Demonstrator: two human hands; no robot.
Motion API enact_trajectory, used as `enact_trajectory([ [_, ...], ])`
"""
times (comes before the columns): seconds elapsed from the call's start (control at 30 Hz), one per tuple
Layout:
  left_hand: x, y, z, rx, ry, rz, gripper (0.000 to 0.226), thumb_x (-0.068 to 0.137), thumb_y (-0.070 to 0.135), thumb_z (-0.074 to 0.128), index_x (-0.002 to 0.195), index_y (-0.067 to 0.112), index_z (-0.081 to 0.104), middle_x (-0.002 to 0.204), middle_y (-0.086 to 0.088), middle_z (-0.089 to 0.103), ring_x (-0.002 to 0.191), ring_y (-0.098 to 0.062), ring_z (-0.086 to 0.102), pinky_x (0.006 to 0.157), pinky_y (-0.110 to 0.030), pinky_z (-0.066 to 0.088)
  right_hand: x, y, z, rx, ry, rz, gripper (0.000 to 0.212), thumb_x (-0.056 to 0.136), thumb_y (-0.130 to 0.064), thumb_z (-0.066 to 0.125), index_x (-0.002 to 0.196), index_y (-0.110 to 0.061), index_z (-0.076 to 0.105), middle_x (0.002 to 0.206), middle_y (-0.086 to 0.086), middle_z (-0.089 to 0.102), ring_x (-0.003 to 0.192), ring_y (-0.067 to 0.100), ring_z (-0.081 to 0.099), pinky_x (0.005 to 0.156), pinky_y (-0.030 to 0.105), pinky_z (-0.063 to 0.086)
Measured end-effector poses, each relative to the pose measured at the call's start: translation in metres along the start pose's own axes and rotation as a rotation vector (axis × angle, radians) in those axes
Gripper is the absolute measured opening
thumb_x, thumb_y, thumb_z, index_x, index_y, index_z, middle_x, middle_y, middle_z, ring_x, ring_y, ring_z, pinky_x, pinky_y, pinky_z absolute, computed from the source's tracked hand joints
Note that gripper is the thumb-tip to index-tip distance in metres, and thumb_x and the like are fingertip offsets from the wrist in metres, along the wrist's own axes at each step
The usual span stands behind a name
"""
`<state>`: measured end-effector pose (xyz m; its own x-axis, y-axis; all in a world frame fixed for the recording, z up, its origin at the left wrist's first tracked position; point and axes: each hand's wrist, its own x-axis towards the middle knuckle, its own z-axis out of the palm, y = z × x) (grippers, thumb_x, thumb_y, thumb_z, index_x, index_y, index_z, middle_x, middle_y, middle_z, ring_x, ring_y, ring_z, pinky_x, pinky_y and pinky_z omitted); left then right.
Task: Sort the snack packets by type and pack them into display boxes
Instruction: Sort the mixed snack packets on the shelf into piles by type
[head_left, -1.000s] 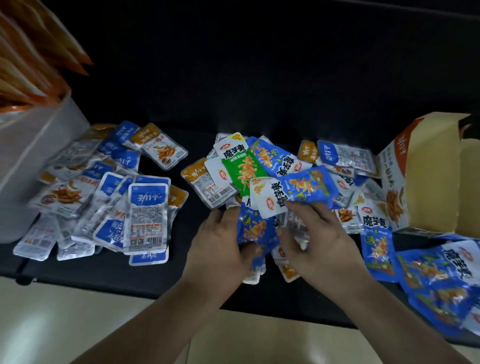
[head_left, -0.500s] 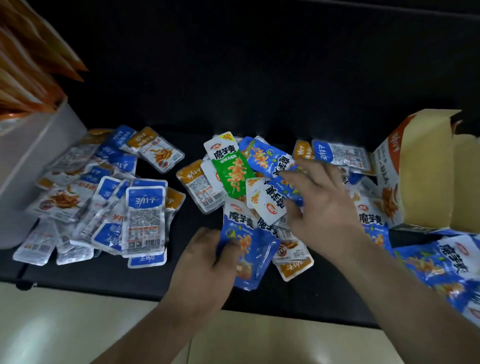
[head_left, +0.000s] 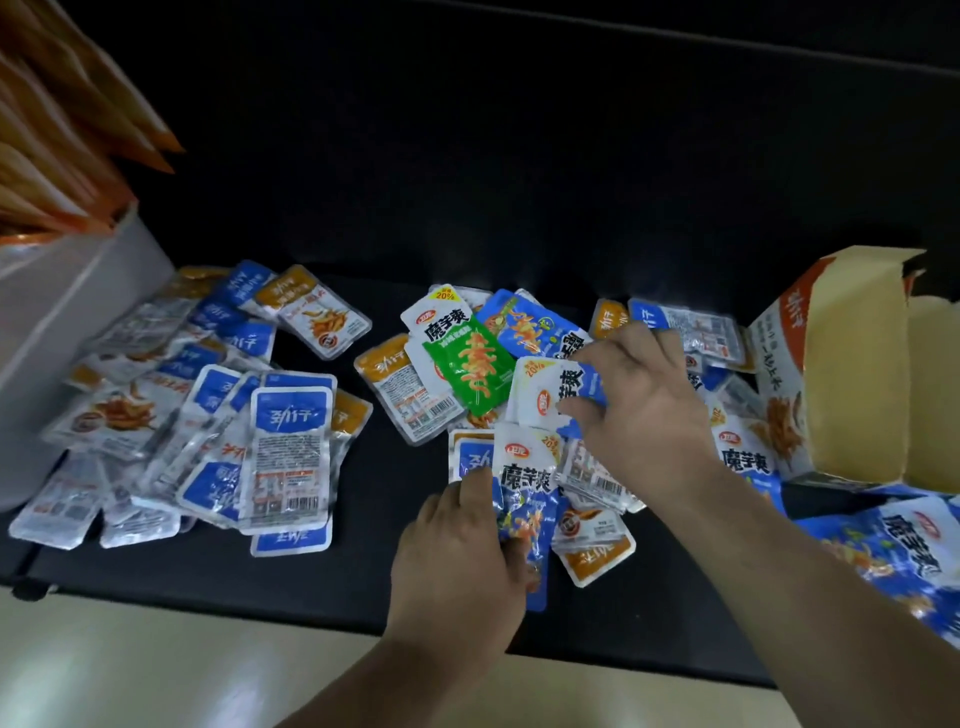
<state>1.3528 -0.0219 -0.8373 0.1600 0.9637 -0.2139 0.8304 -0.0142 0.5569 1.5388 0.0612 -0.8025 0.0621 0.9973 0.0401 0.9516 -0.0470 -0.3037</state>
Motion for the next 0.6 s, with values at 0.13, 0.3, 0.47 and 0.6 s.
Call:
enact_trajectory([
  [0.13, 0.007, 0.007, -0.007, -0.019, -0.001, -0.069, 0.043, 0.090, 0.046, 0.069, 0.121, 0.034, 0.043, 0.116, 0.015, 0.053, 0.111, -0.010, 0.051, 0.090, -0.029, 0.048, -0.005, 0.008, -0.002, -0.001, 0.105, -0.023, 0.043, 0.076, -0.027, 0.090, 0.113, -0.015, 0.071, 0.113, 0.004, 0.068, 0.123, 0.033, 0.054, 0.116, 0.066, 0.031],
  [0.3, 0.003, 0.015, -0.011, 0.070, 0.009, -0.004, 0.042, 0.090, 0.044, 0.070, 0.108, 0.037, 0.032, 0.102, 0.018, 0.038, 0.099, -0.008, 0.041, 0.083, -0.026, 0.040, -0.013, 0.012, -0.032, 0.171, 0.126, 0.107, 0.044, 0.090, -0.042, 0.077, 0.124, -0.024, 0.056, 0.082, 0.006, 0.072, 0.079, 0.033, 0.068, 0.083, 0.045, 0.056],
  [0.47, -0.004, 0.017, -0.018, -0.267, 0.065, -0.086, 0.045, 0.094, 0.023, 0.068, 0.119, 0.049, 0.042, 0.113, 0.024, 0.060, 0.095, -0.001, 0.061, 0.081, -0.024, 0.049, -0.031, 0.016, -0.047, 0.346, 0.038, 0.176, 0.061, 0.097, -0.040, 0.066, 0.143, -0.055, 0.029, 0.085, -0.007, 0.063, 0.059, 0.016, 0.059, 0.062, 0.041, 0.053],
  [0.6, -0.002, 0.019, -0.035, -0.749, 0.231, -0.227, 0.037, 0.103, 0.013, 0.057, 0.128, 0.041, 0.054, 0.110, 0.016, 0.069, 0.088, 0.000, 0.071, 0.072, -0.017, 0.058, -0.050, 0.022, -0.043, 0.621, -0.037, 0.286, 0.048, 0.105, -0.021, 0.055, 0.139, -0.052, 0.043, 0.053, -0.017, 0.044, 0.041, 0.007, 0.041, 0.044, 0.024, 0.036],
])
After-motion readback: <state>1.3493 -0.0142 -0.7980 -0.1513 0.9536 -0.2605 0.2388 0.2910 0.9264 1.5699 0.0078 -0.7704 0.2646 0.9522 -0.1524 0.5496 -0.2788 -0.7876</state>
